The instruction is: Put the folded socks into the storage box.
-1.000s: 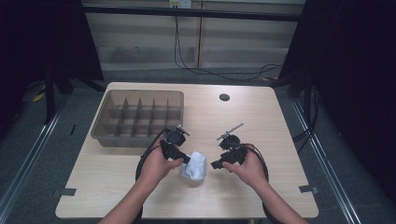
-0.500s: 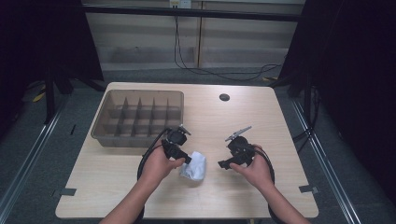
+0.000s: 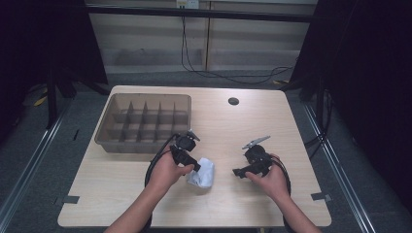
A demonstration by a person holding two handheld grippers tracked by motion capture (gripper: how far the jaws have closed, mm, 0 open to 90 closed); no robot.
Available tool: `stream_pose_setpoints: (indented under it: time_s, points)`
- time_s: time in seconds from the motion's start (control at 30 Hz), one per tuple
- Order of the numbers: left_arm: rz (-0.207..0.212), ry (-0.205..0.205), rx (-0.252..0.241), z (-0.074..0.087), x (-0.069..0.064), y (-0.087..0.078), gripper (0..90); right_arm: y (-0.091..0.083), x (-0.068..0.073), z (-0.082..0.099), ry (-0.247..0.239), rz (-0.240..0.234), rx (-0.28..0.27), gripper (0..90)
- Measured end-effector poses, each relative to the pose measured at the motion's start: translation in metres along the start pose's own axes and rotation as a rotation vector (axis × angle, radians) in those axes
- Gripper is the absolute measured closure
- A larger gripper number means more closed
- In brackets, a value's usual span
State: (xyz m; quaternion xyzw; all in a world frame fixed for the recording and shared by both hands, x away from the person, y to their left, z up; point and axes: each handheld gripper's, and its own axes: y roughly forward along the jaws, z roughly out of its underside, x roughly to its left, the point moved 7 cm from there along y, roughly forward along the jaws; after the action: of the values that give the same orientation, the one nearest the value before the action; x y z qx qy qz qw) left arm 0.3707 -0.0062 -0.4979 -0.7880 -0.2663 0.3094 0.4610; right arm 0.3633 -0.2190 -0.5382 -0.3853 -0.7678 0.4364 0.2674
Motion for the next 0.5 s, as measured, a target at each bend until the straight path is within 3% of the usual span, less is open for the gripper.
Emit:
stream_pose_setpoints:
  time_s: [0.3, 0.5]
  points:
    - [0.003, -0.013, 0.02, 0.002, 0.002, 0.005, 55.4, 0.003, -0.002, 0.003, -0.002, 0.015, -0.027, 18.8]
    - [-0.002, -0.024, 0.032, 0.005, 0.004, 0.011, 54.2, 0.005, 0.0, 0.004, -0.029, 0.034, -0.037, 16.4]
